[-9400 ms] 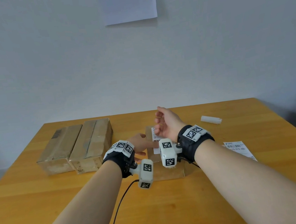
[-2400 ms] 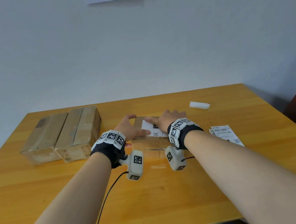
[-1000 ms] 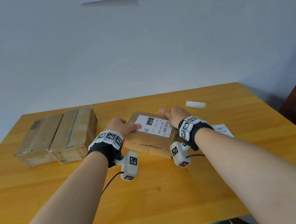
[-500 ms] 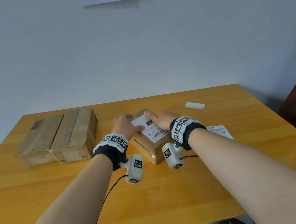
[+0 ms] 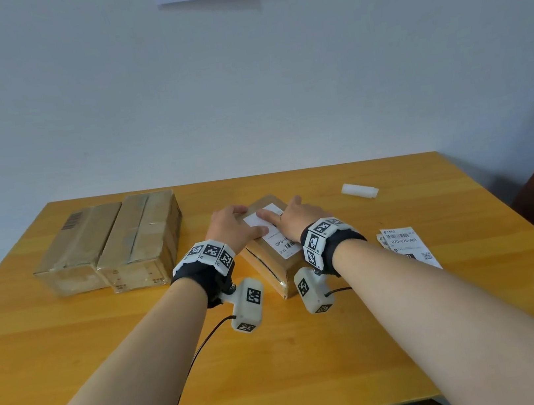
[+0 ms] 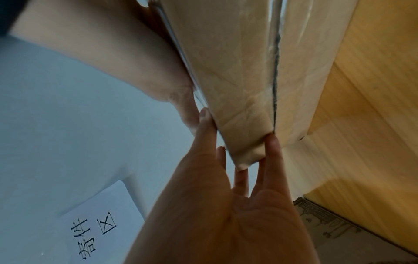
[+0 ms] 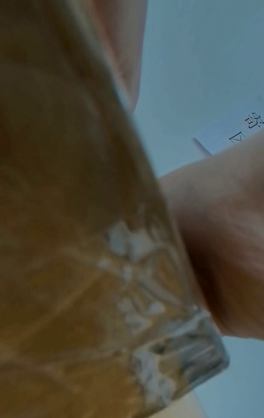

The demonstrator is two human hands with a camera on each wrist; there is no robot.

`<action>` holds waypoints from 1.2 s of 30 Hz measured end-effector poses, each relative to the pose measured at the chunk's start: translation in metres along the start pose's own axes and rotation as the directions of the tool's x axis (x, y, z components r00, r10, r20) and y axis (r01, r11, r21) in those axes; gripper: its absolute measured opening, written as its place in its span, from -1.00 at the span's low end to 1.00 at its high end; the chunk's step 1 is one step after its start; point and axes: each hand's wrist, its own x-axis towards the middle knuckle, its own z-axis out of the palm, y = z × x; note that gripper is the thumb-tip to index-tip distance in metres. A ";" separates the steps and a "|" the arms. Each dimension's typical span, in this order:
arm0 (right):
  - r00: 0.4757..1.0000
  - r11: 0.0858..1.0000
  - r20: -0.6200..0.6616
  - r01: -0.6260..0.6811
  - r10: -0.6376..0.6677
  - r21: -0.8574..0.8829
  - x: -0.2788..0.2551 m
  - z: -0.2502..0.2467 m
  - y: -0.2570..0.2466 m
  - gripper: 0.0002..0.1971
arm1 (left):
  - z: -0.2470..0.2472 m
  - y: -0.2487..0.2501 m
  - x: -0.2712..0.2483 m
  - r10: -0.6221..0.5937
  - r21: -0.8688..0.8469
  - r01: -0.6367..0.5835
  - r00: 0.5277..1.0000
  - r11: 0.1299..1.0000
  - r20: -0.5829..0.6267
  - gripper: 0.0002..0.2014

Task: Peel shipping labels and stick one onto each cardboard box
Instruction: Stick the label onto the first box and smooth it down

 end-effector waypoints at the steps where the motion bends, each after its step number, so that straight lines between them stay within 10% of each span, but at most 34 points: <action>1: 1.000 1.000 0.002 -0.004 0.004 0.006 0.001 -0.001 0.001 -0.15 | 0.000 0.000 0.000 0.001 -0.014 -0.001 1.000 1.000 0.001 -0.27; 28: 0.999 0.993 -0.013 0.039 -0.038 0.108 0.019 -0.011 0.020 -0.33 | -0.003 0.005 -0.007 -0.125 -0.109 0.116 0.989 0.987 -0.075 -0.29; 36: 0.989 0.954 0.080 -0.142 0.125 0.265 0.011 -0.008 0.010 0.04 | -0.004 0.017 -0.016 -0.100 -0.065 0.111 0.983 0.992 0.155 -0.15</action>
